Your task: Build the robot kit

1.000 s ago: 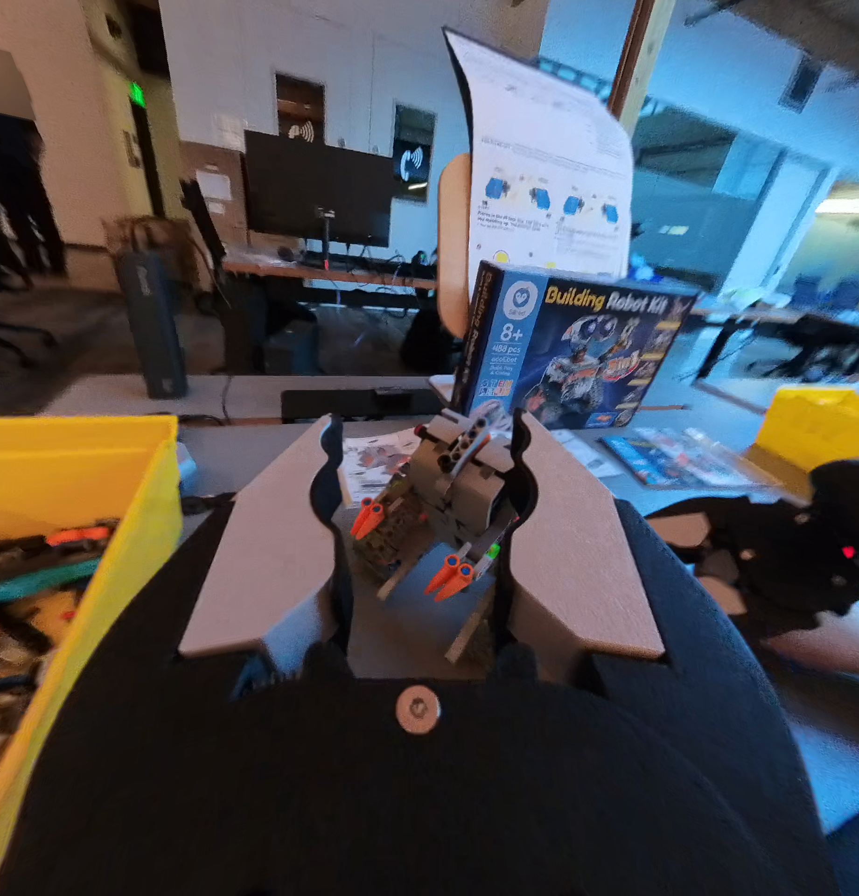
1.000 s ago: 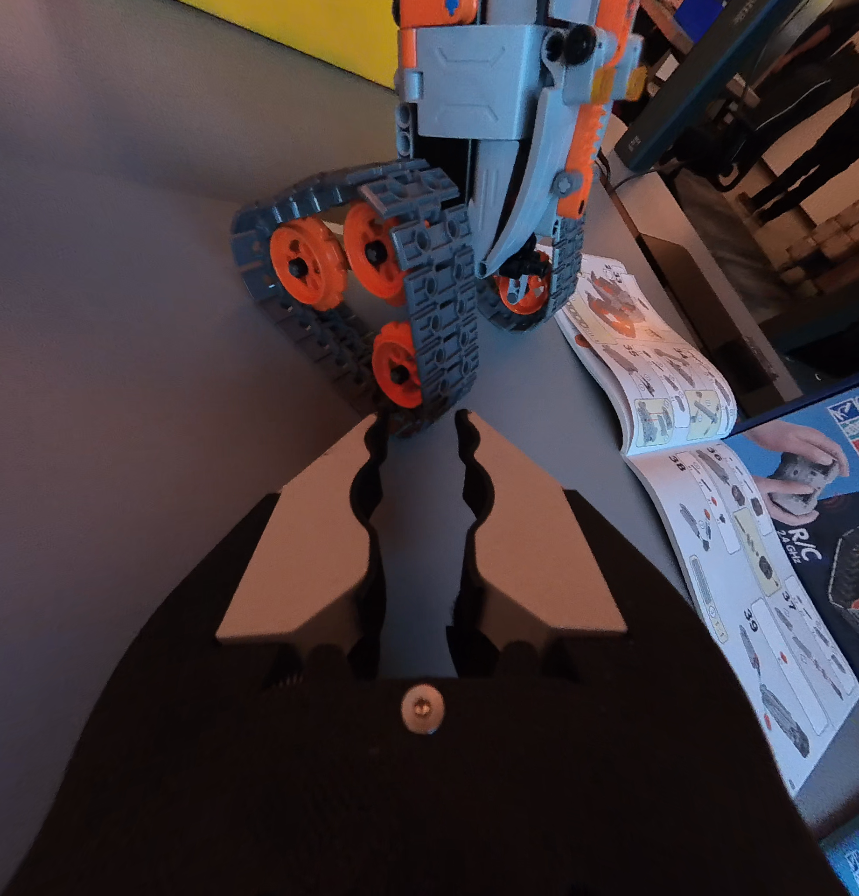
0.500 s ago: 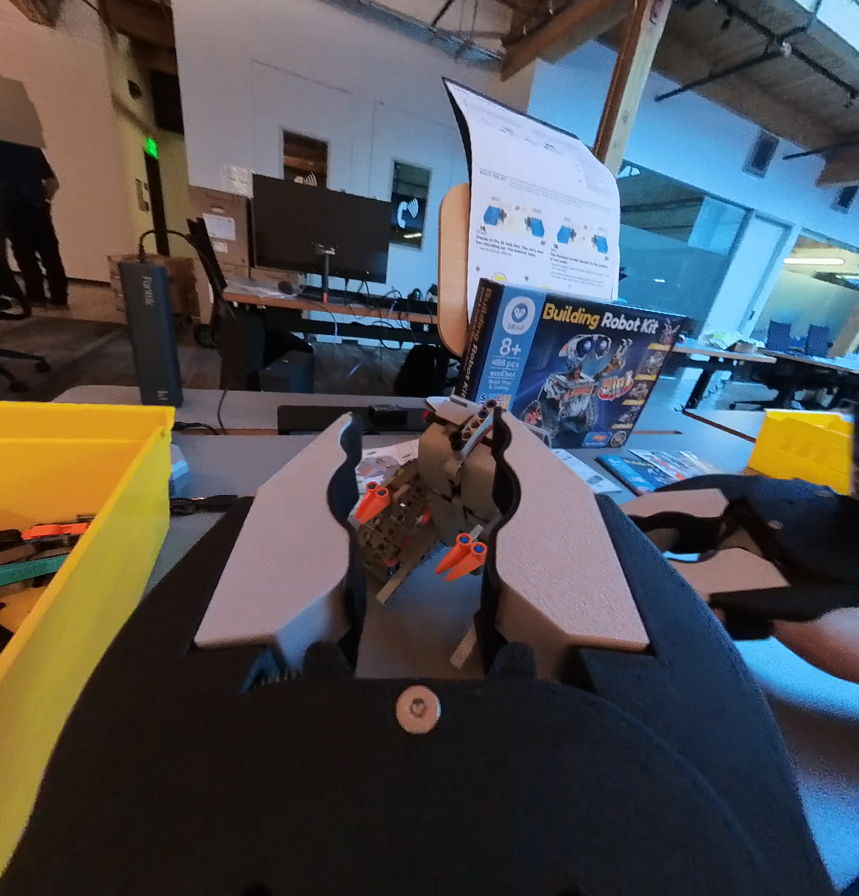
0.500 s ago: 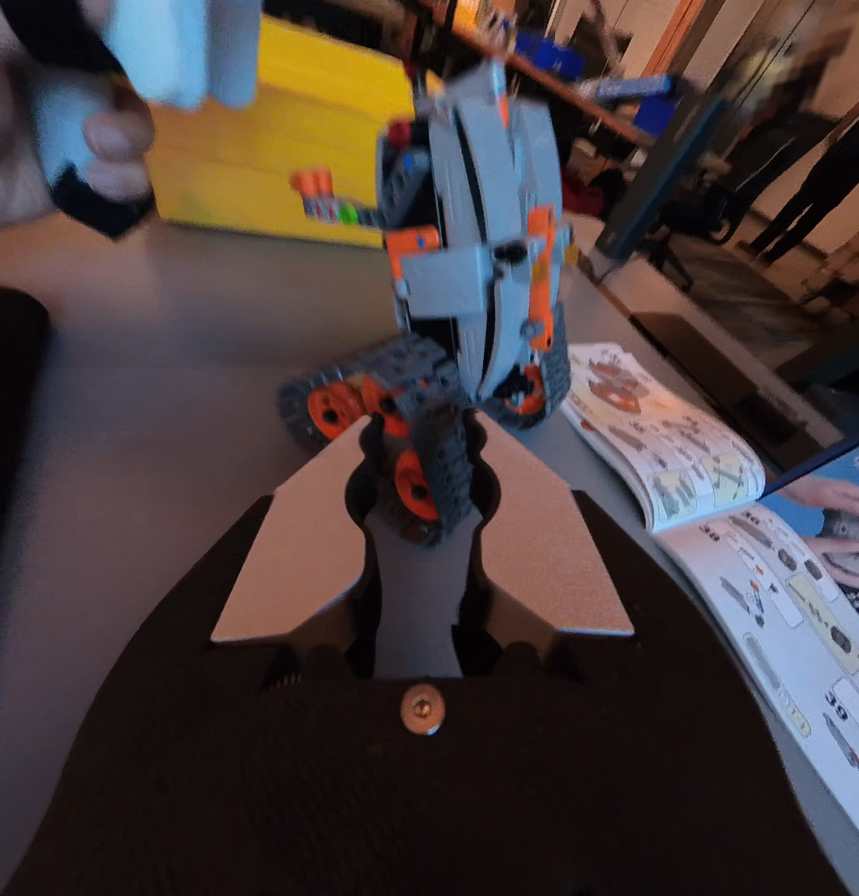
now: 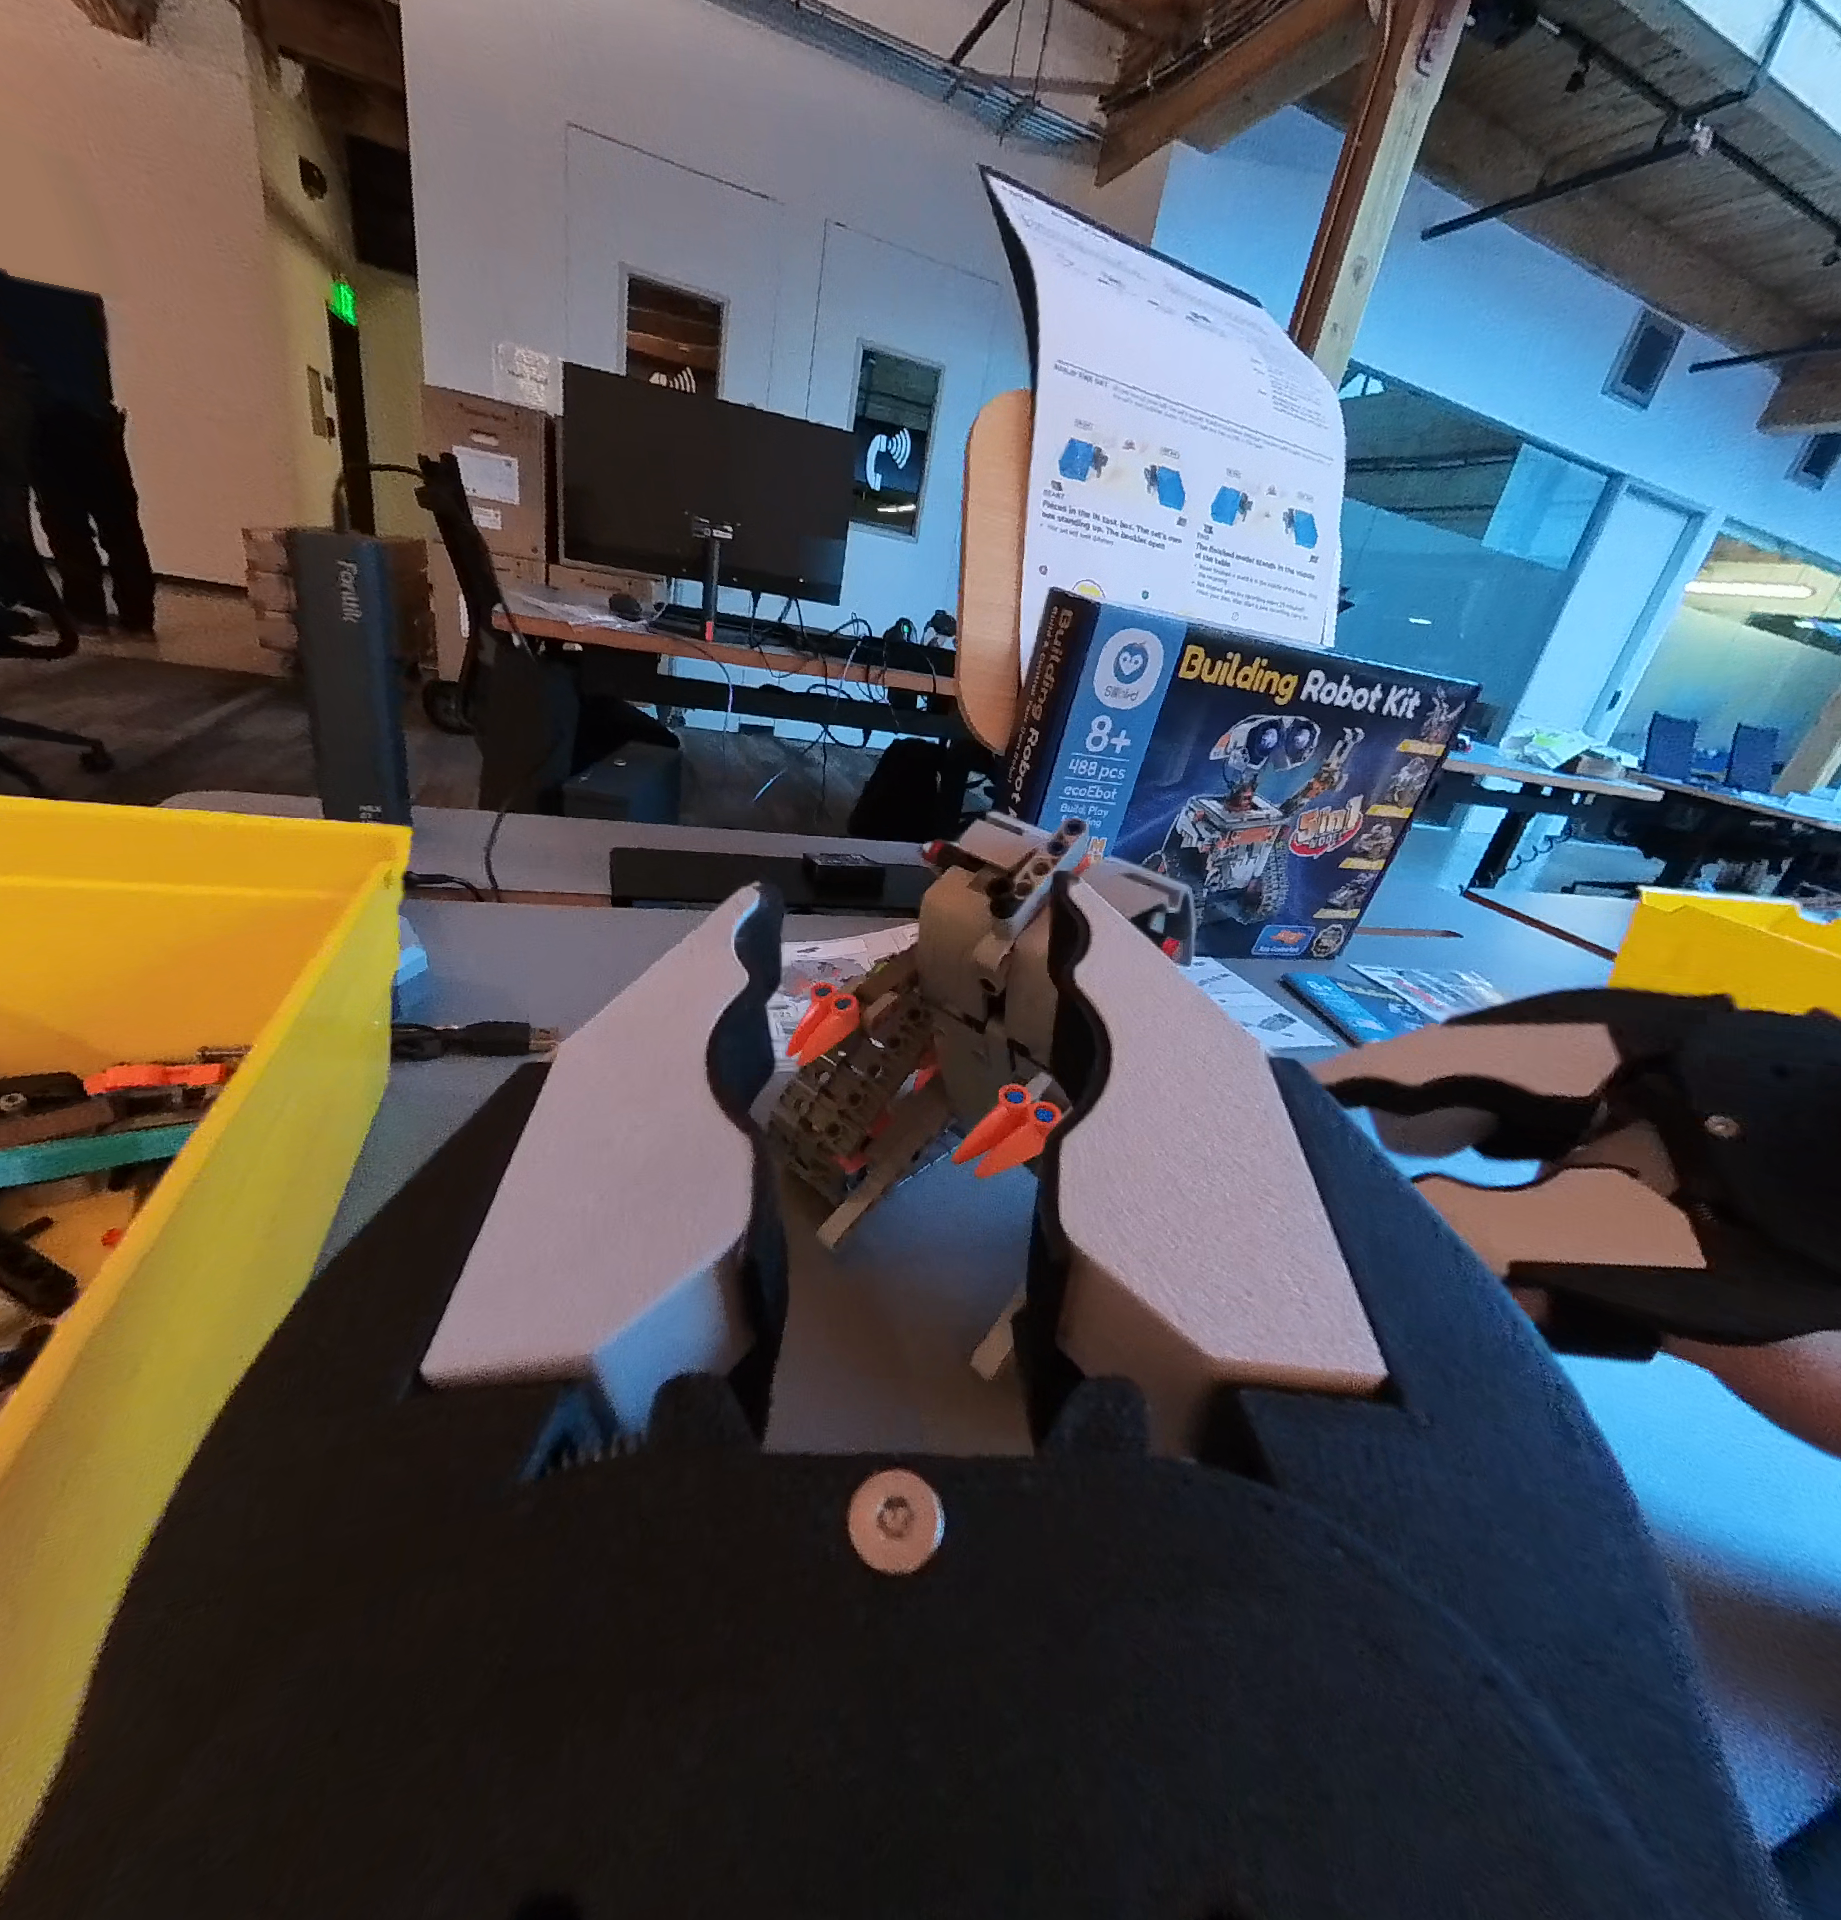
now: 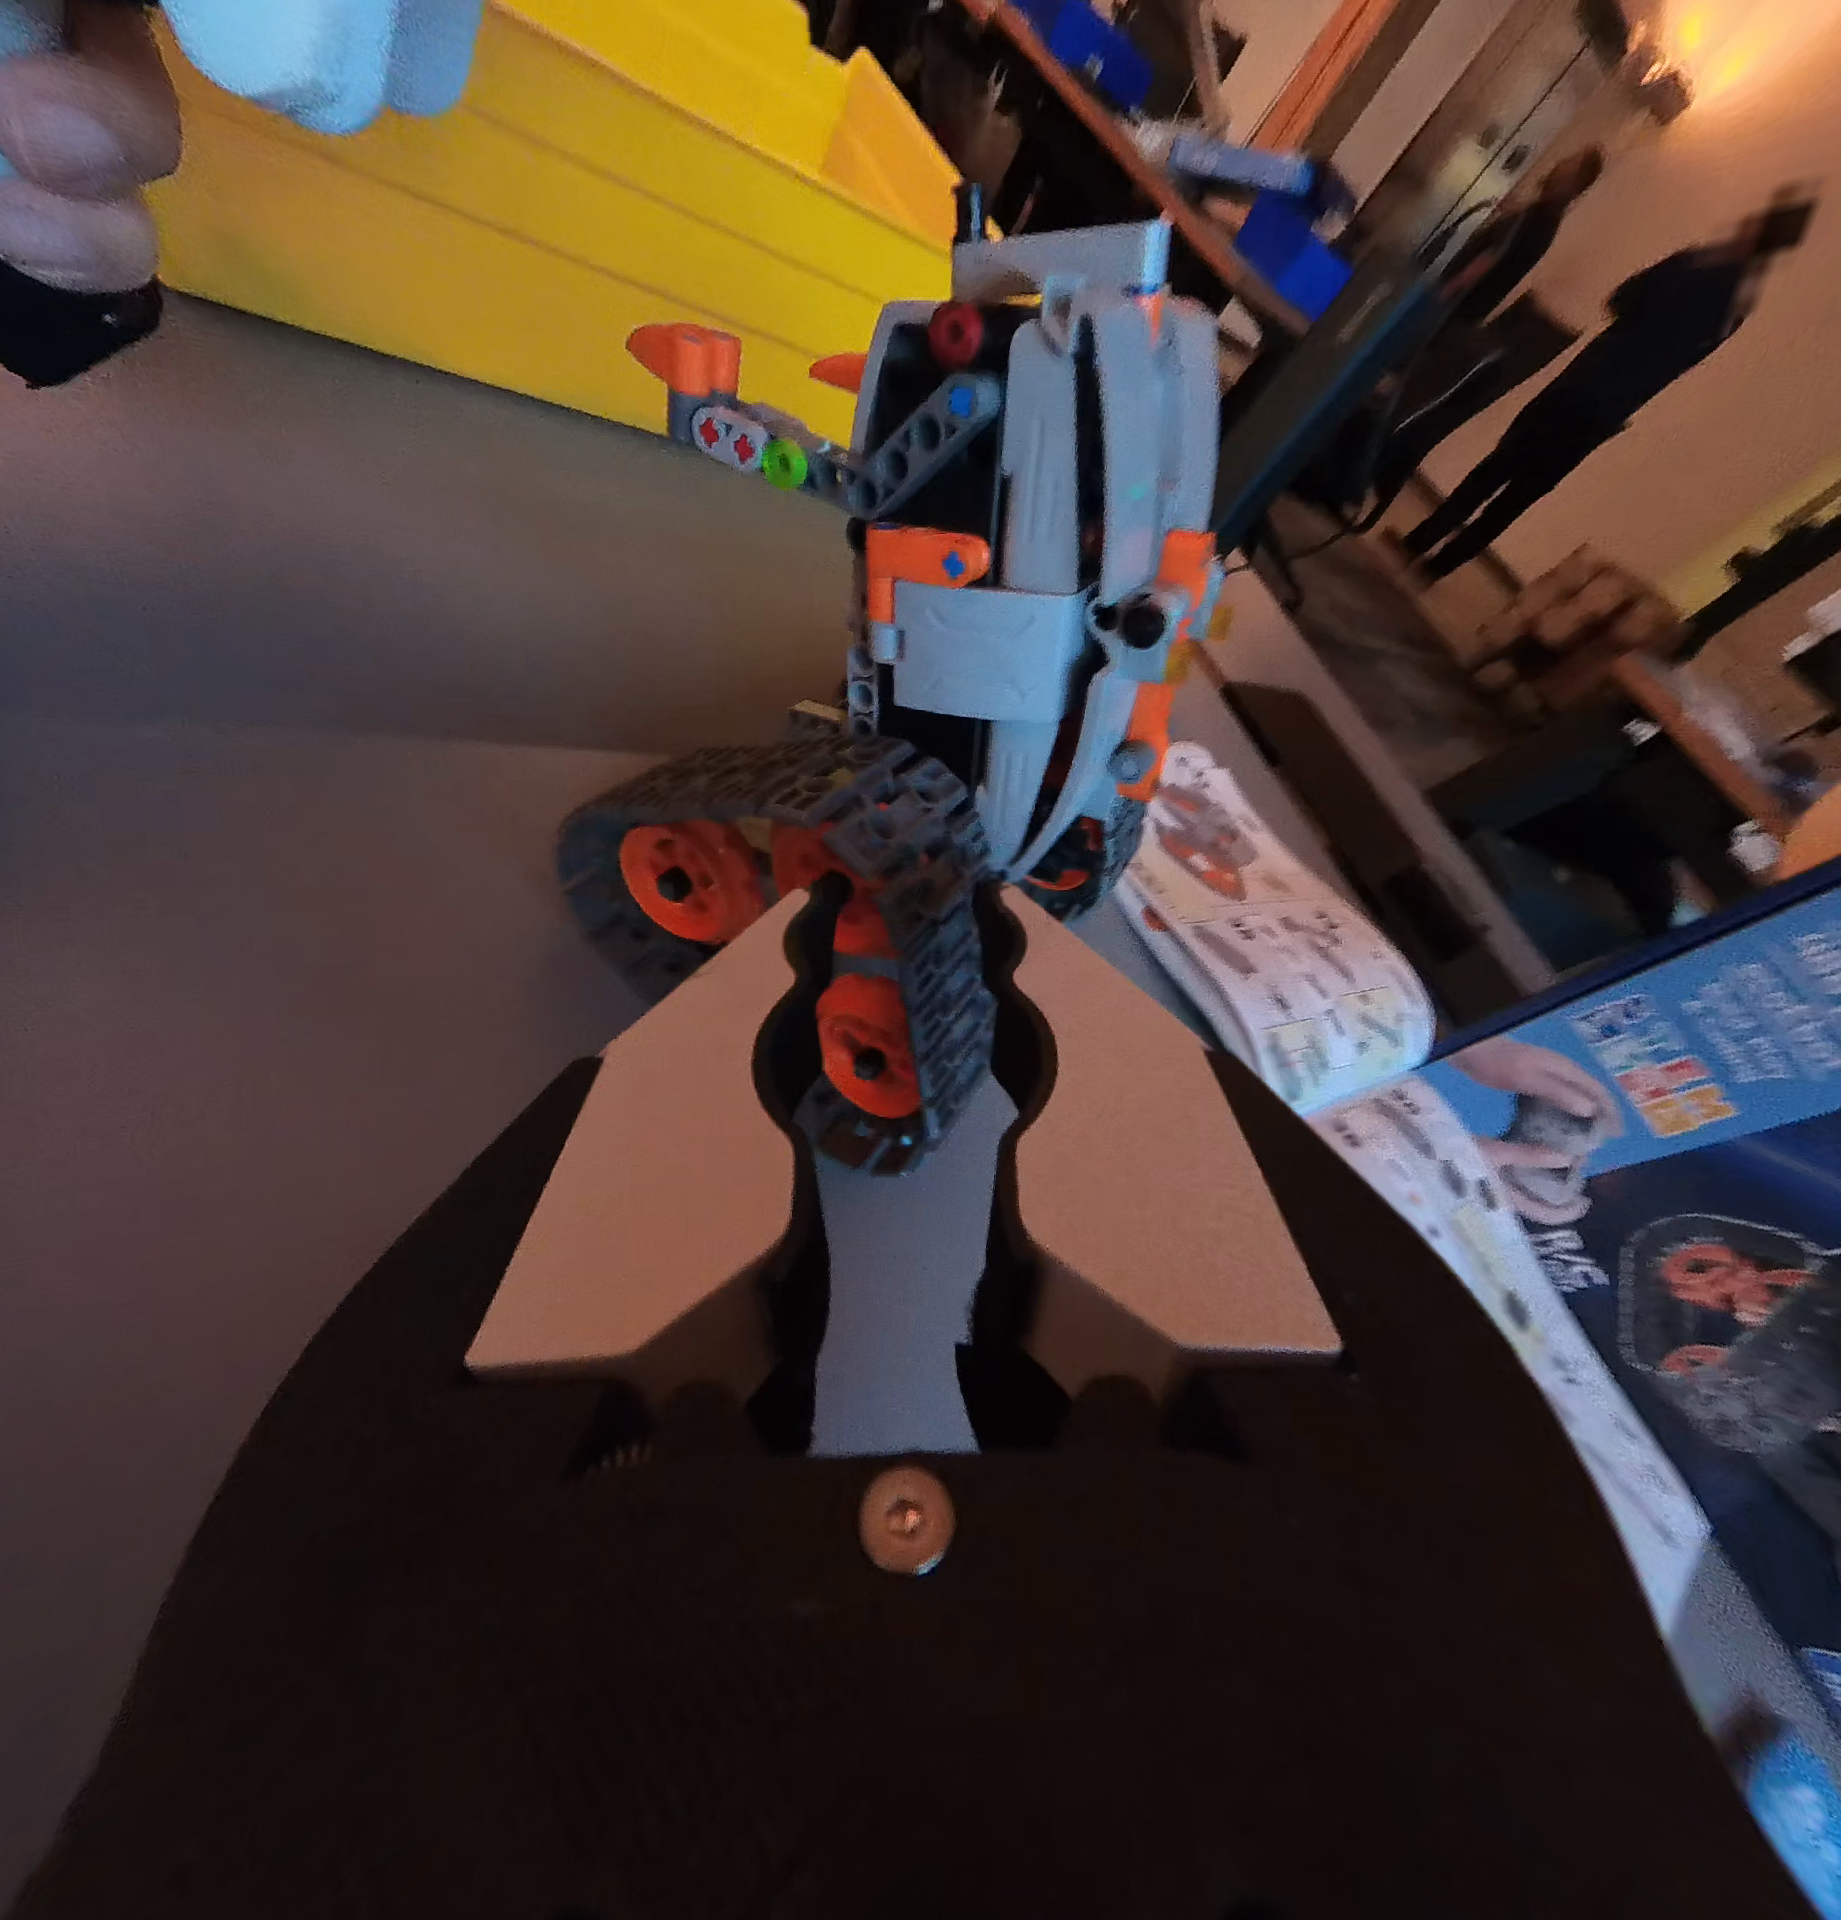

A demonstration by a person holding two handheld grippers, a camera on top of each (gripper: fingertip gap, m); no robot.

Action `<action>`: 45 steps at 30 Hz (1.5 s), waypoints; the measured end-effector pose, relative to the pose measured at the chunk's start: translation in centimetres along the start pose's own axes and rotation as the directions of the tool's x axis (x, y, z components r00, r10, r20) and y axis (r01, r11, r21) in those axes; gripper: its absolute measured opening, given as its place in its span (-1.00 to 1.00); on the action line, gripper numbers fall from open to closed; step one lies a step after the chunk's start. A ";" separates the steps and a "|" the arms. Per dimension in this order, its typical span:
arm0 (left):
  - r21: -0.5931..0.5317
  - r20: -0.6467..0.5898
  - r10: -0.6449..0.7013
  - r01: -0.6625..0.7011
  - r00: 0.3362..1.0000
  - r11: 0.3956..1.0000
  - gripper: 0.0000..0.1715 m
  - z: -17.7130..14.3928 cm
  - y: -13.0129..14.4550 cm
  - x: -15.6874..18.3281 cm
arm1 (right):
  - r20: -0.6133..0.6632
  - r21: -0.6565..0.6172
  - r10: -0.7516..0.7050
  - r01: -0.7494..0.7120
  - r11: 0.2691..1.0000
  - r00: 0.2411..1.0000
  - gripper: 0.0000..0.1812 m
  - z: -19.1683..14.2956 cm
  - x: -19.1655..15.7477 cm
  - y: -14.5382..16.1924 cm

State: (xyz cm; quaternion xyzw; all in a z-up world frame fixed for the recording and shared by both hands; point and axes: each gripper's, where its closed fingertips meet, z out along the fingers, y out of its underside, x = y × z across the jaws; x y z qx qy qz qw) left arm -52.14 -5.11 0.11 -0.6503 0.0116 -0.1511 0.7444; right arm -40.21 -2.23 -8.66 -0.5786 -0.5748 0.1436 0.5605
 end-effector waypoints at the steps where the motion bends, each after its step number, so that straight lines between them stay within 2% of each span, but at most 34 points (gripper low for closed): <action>1: 0.010 0.008 -0.001 0.001 1.000 1.000 -0.42 -0.1 -0.2 -0.2 | 0.007 -0.013 0.022 -0.022 1.000 1.000 -0.75 0.3 -0.2 0.2; 3: 0.021 0.018 -0.006 0.005 1.000 1.000 -0.43 -0.2 -0.4 -0.4 | -0.006 -0.013 0.001 -0.001 1.000 1.000 -0.86 0.1 0.1 0.2; 10: 0.000 0.023 -0.021 0.021 1.000 1.000 -0.43 0.0 0.1 -0.7 | -0.028 -0.034 -0.038 0.037 0.999 0.999 -0.89 -2.7 1.4 2.2; 15: -0.072 -0.061 -0.063 0.058 0.996 0.996 -0.49 0.7 1.6 0.1 | 0.041 0.002 -0.057 0.057 0.998 0.998 -0.90 -5.0 2.7 3.9; 20: -0.245 -0.224 -0.175 0.118 0.959 0.962 -0.53 1.6 4.6 1.4 | 0.166 0.092 0.031 -0.046 0.995 0.986 -0.90 -8.1 4.5 6.4; 22: -0.311 -0.307 -0.271 0.173 0.912 0.934 -0.58 1.6 5.1 2.8 | 0.191 0.095 0.083 -0.102 0.990 0.978 -0.90 -9.3 5.7 7.5; 25: -0.290 -0.469 -0.289 0.164 0.834 0.943 -0.54 1.8 4.3 5.7 | 0.227 0.091 0.147 -0.171 0.981 0.963 -0.90 -10.8 7.0 8.9; 26: -0.321 -0.516 -0.305 0.149 0.800 0.935 -0.51 2.0 4.6 6.8 | 0.235 0.091 0.168 -0.194 0.977 0.957 -0.90 -11.2 7.3 9.2; 28: -0.422 -0.582 -0.347 0.092 0.735 0.902 -0.52 2.4 6.3 8.5 | 0.246 0.090 0.195 -0.223 0.971 0.949 -0.90 -11.6 7.6 9.6; 31: -0.523 -0.617 -0.346 -0.040 0.707 0.852 -0.40 3.8 10.0 9.4 | 0.255 0.104 0.209 -0.242 0.965 0.944 -0.90 -11.5 7.6 9.6; 34: -0.620 -0.605 -0.427 -0.062 0.672 0.782 -0.44 4.9 12.7 10.4 | 0.252 0.109 0.209 -0.242 0.964 0.945 -0.90 -11.5 7.6 9.6; 36: -0.698 -0.570 -0.491 -0.073 0.659 0.712 -0.50 5.1 14.1 11.1 | 0.249 0.107 0.207 -0.239 0.965 0.946 -0.90 -11.5 7.6 9.6; 39: -0.770 -0.541 -0.554 -0.109 0.633 0.628 -0.91 4.6 15.5 11.7 | 0.245 0.108 0.205 -0.236 0.966 0.948 -0.90 -11.5 7.6 9.6; 40: -0.785 -0.533 -0.574 -0.110 0.621 0.610 -0.92 4.5 15.6 11.8 | 0.246 0.108 0.209 -0.241 0.965 0.947 -0.90 -11.4 7.7 9.6; 43: -0.785 -0.537 -0.575 -0.116 0.616 0.609 -0.94 4.3 15.6 11.5 | 0.258 0.109 0.227 -0.262 0.959 0.939 -0.89 -11.3 7.5 9.5; 45: -0.780 -0.519 -0.549 -0.099 0.655 0.618 -0.92 4.7 15.5 10.7 | 0.269 0.110 0.224 -0.261 0.959 0.937 -0.88 -11.0 7.0 9.0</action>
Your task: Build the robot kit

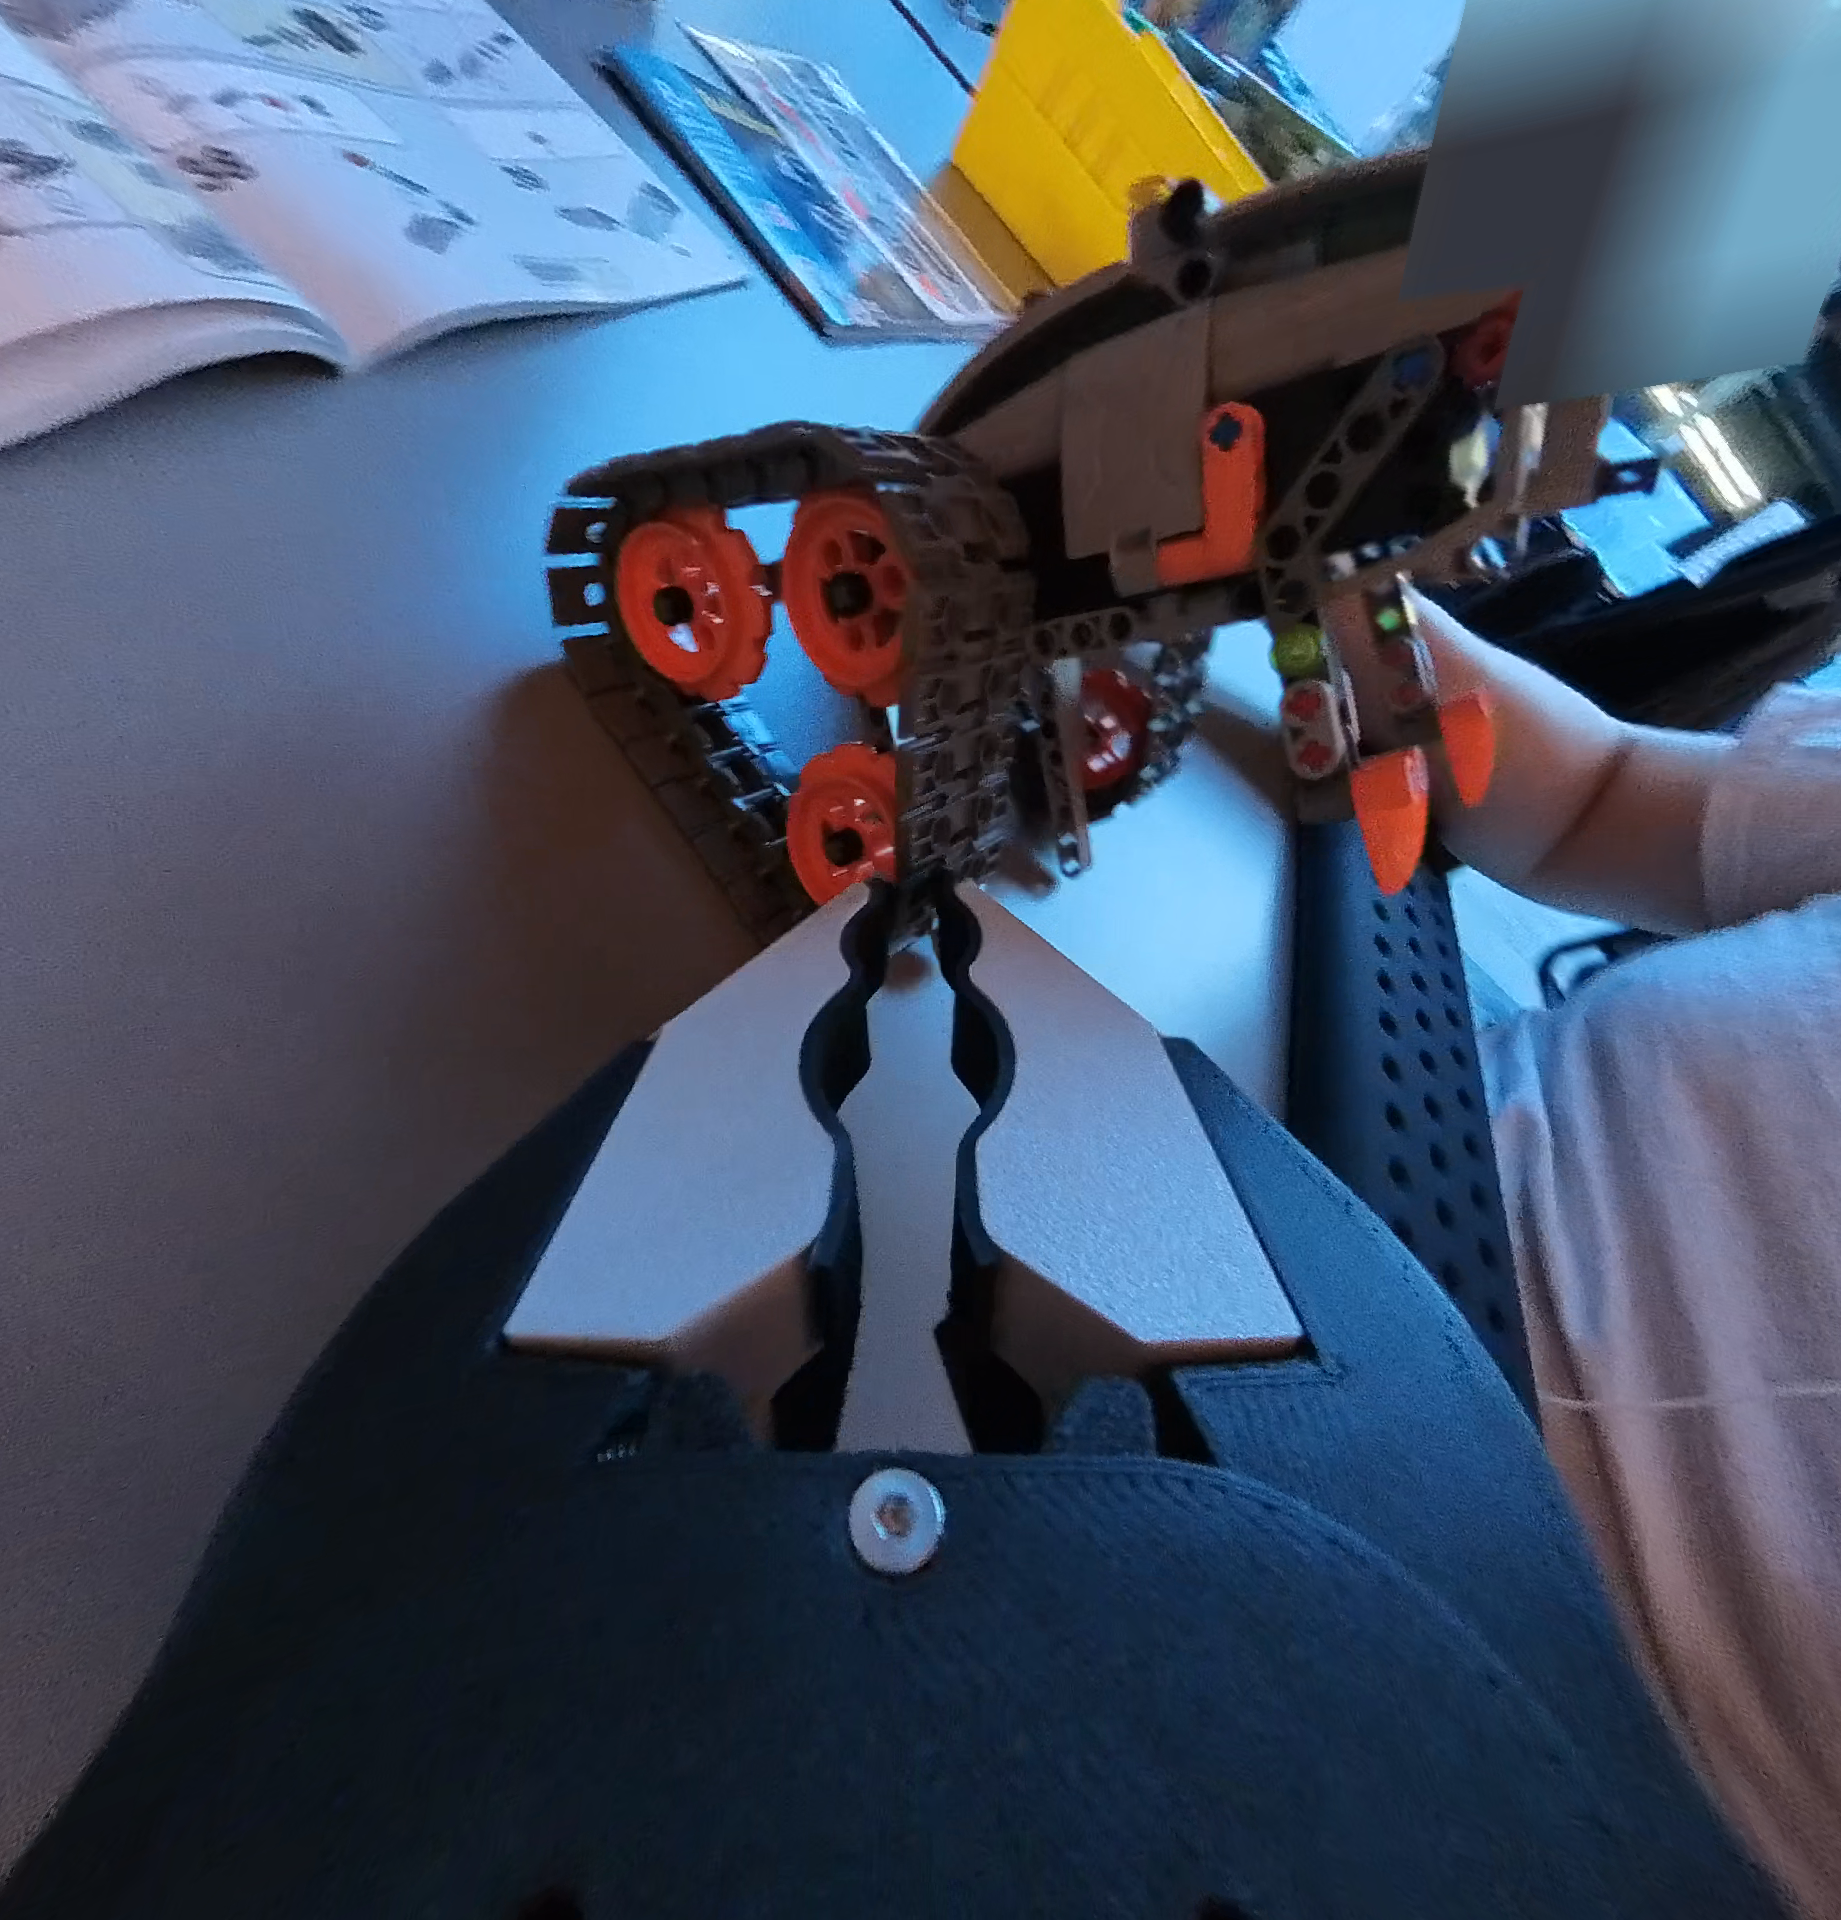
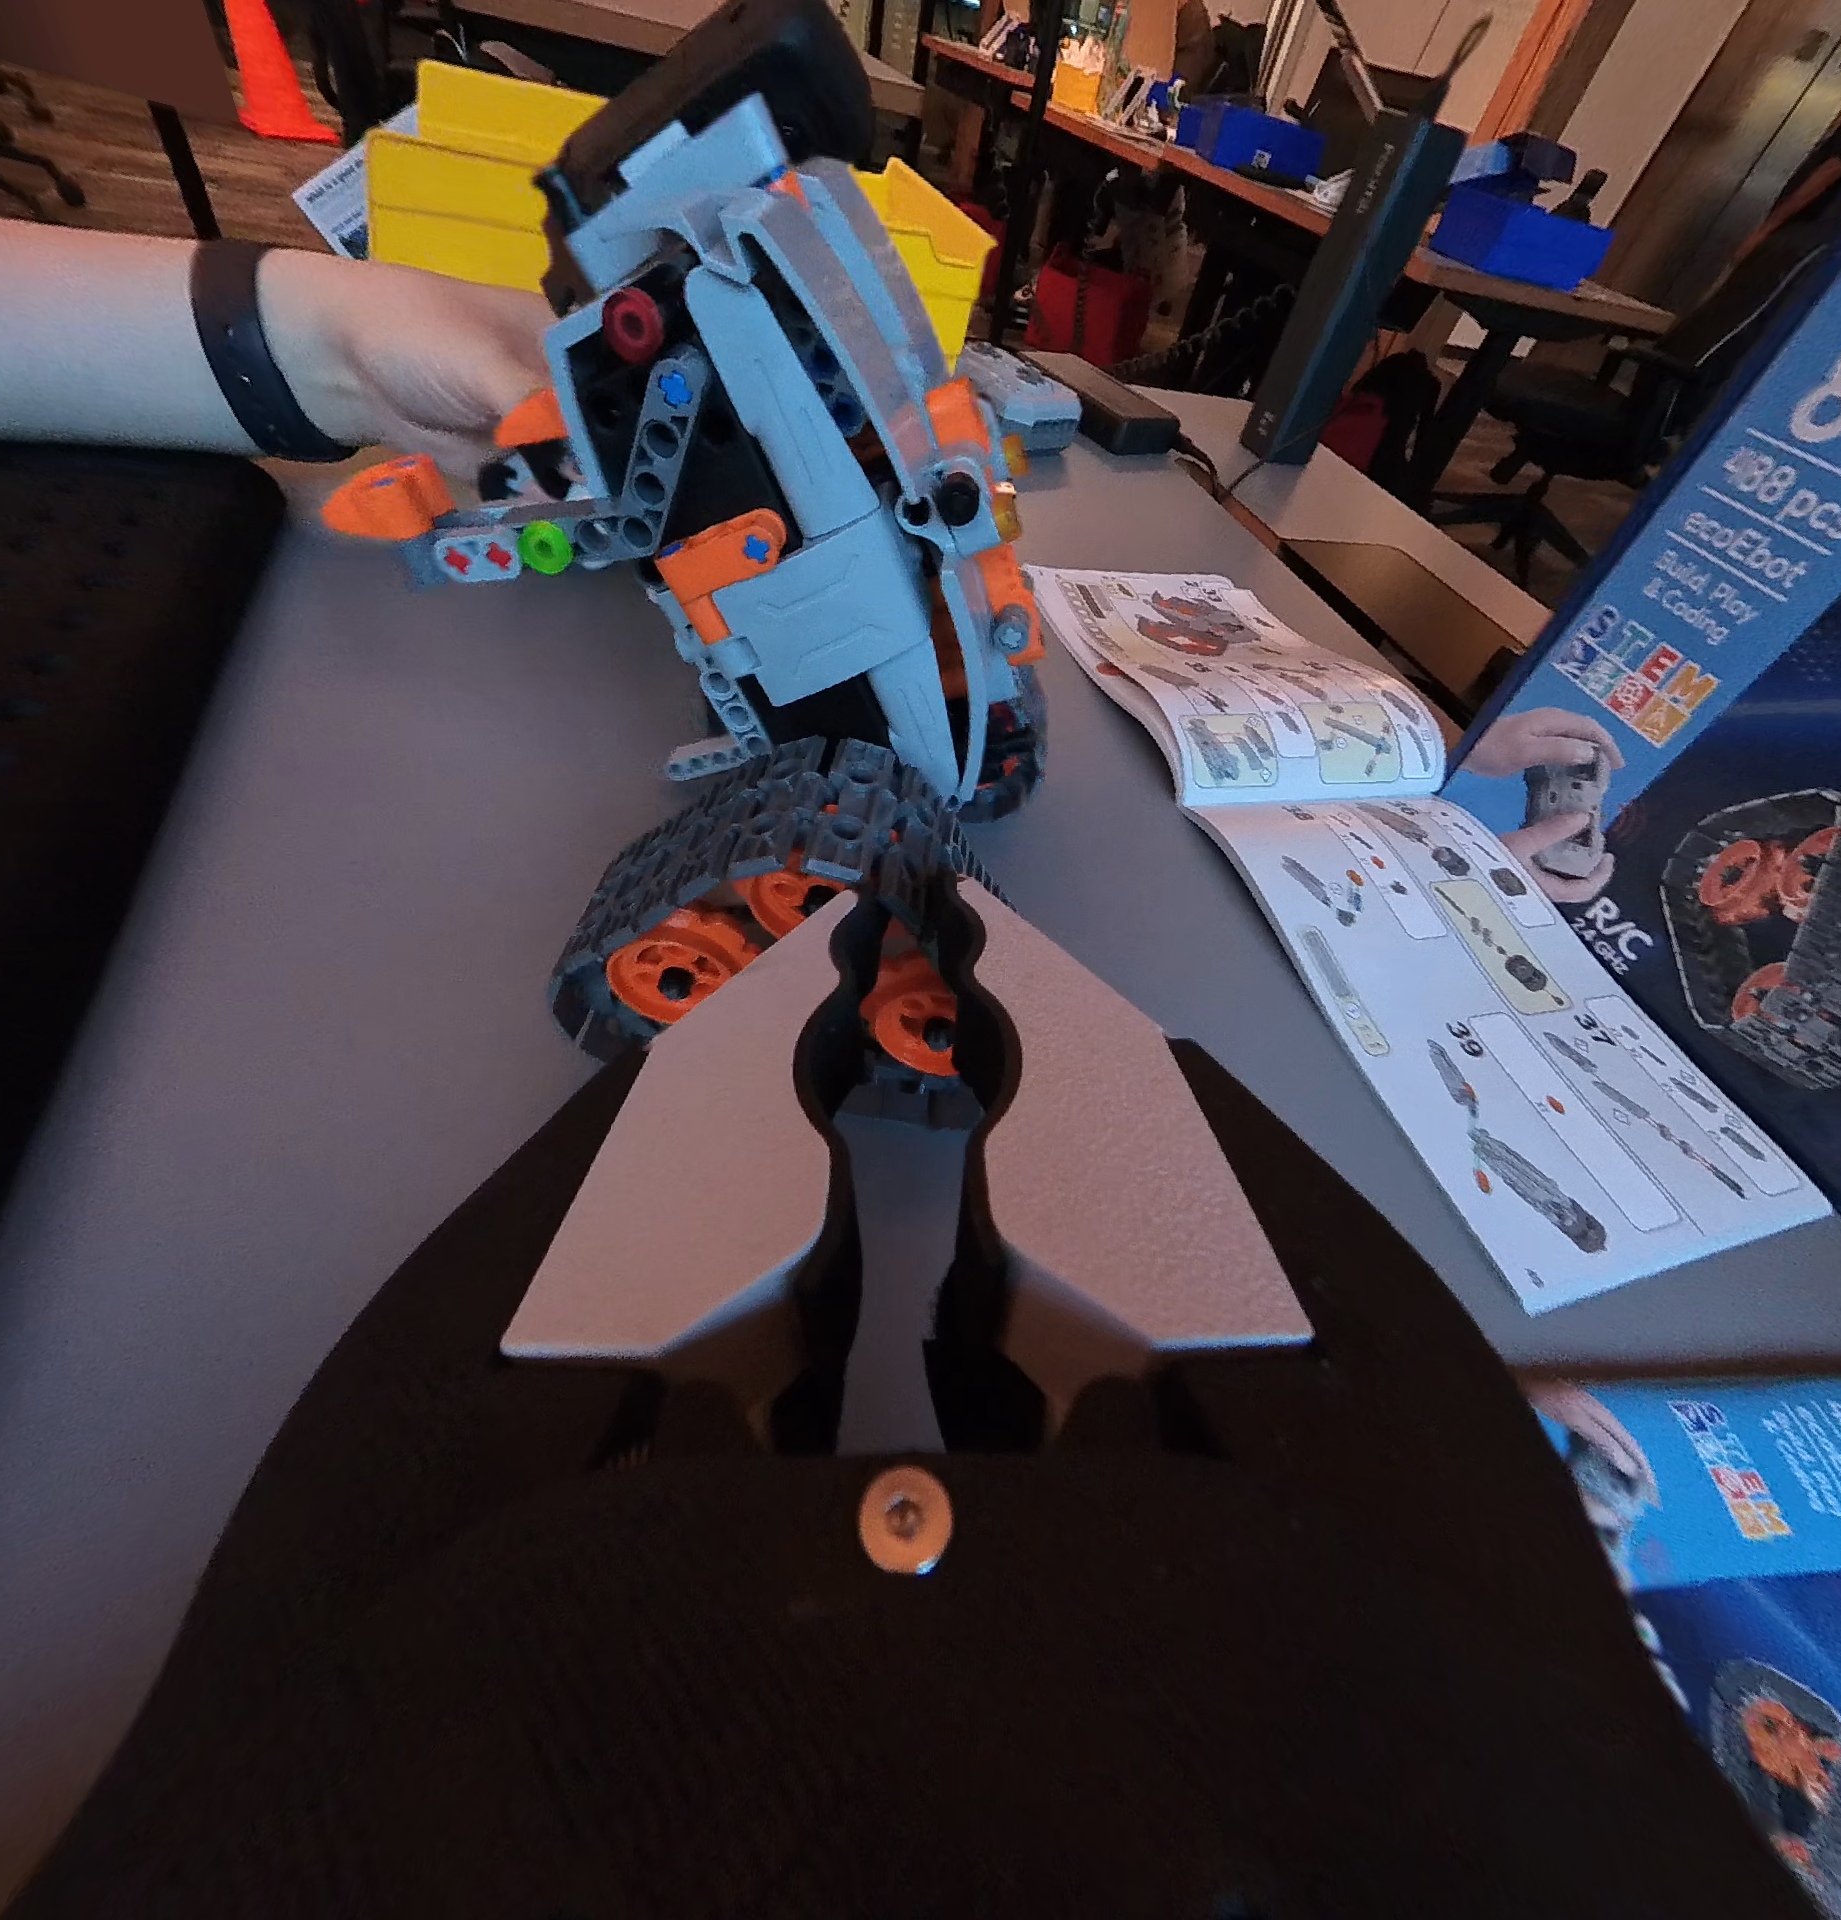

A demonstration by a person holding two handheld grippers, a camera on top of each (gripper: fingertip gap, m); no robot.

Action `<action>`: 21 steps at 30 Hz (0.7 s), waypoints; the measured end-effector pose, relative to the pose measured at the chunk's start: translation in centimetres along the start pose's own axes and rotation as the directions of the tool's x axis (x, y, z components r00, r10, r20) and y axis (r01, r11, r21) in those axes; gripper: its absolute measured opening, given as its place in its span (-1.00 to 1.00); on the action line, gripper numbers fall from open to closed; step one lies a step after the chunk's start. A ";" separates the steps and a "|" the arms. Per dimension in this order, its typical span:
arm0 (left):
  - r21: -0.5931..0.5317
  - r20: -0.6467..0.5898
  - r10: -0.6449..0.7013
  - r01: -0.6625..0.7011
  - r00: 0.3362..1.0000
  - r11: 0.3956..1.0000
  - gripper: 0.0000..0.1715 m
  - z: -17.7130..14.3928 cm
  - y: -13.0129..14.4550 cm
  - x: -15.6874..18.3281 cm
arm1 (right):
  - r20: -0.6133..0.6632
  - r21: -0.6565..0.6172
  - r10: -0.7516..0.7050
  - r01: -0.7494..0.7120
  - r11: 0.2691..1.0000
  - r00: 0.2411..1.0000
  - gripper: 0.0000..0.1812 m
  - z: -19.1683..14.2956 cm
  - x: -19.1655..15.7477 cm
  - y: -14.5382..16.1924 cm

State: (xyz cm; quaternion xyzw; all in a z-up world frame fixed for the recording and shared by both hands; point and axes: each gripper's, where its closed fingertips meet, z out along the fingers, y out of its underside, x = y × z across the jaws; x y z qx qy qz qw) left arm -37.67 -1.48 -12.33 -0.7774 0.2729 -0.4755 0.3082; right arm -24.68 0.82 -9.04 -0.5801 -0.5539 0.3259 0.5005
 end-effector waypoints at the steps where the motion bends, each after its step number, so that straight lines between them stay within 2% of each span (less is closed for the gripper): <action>1: 0.016 0.047 -0.023 0.022 0.999 1.000 -0.90 -0.5 -0.1 -0.6 | 0.011 0.005 0.004 -0.004 1.000 1.000 -0.88 0.4 -0.5 -0.2; 2: 0.034 0.107 -0.064 0.061 0.992 0.998 -0.90 -1.4 -0.2 -1.3 | 0.031 0.016 0.011 -0.011 1.000 0.999 -0.86 1.0 -1.2 -0.6; 3: 0.065 0.152 -0.111 0.102 0.982 0.993 -0.72 -2.4 -0.3 -1.6 | 0.061 0.028 0.022 -0.024 0.999 0.998 -0.85 1.5 -2.0 -1.0; 4: 0.114 0.146 -0.150 0.134 0.978 0.984 -0.53 -3.4 -0.6 -1.0 | 0.095 0.035 0.035 -0.038 0.999 0.995 -0.84 2.1 -2.9 -1.3; 5: 0.175 0.104 -0.177 0.157 0.979 0.972 -0.56 -4.5 -1.1 0.3 | 0.118 0.039 0.045 -0.050 0.998 0.992 -0.84 2.6 -3.6 -1.5; 6: 0.238 0.073 -0.186 0.164 0.980 0.957 -0.72 -5.6 -1.6 1.6 | 0.121 0.040 0.051 -0.056 0.998 0.991 -0.83 3.0 -4.0 -1.8; 7: 0.297 0.082 -0.167 0.136 0.983 0.945 -0.81 -6.7 -1.9 2.6 | 0.105 0.039 0.047 -0.052 0.998 0.993 -0.83 3.4 -4.1 -1.9; 8: 0.356 0.129 -0.139 0.085 0.982 0.931 -0.74 -7.7 -2.1 3.1 | 0.082 0.037 0.036 -0.039 0.999 0.996 -0.84 3.8 -4.1 -2.0; 9: 0.413 0.186 -0.110 0.024 0.976 0.910 -0.57 -8.6 -2.4 3.4 | 0.067 0.036 0.019 -0.021 0.999 0.998 -0.84 4.0 -4.2 -2.1; 11: 0.489 0.265 -0.056 -0.084 0.963 0.868 -0.53 -9.7 -2.8 4.3 | 0.054 0.034 -0.022 0.020 0.999 0.998 -0.84 4.4 -4.5 -2.3; 13: 0.518 0.338 -0.024 -0.165 0.941 0.839 -0.49 -10.5 -3.2 4.4 | 0.042 0.025 -0.052 0.051 0.998 0.998 -0.84 4.6 -4.6 -2.3; 17: 0.506 0.458 0.071 -0.325 0.886 0.799 -0.37 -11.8 -4.1 5.2 | -0.004 -0.007 -0.037 0.037 0.999 0.999 -0.84 4.5 -4.7 -2.2; 19: 0.483 0.499 0.094 -0.366 0.861 0.796 -0.32 -11.9 -4.1 5.3 | -0.048 -0.013 0.034 -0.035 0.999 0.998 -0.84 4.9 -4.5 -2.3; 21: 0.489 0.511 0.095 -0.381 0.854 0.785 -0.32 -12.2 -4.4 5.4 | -0.051 0.013 0.164 -0.163 0.986 0.985 -0.82 5.7 -4.7 -2.5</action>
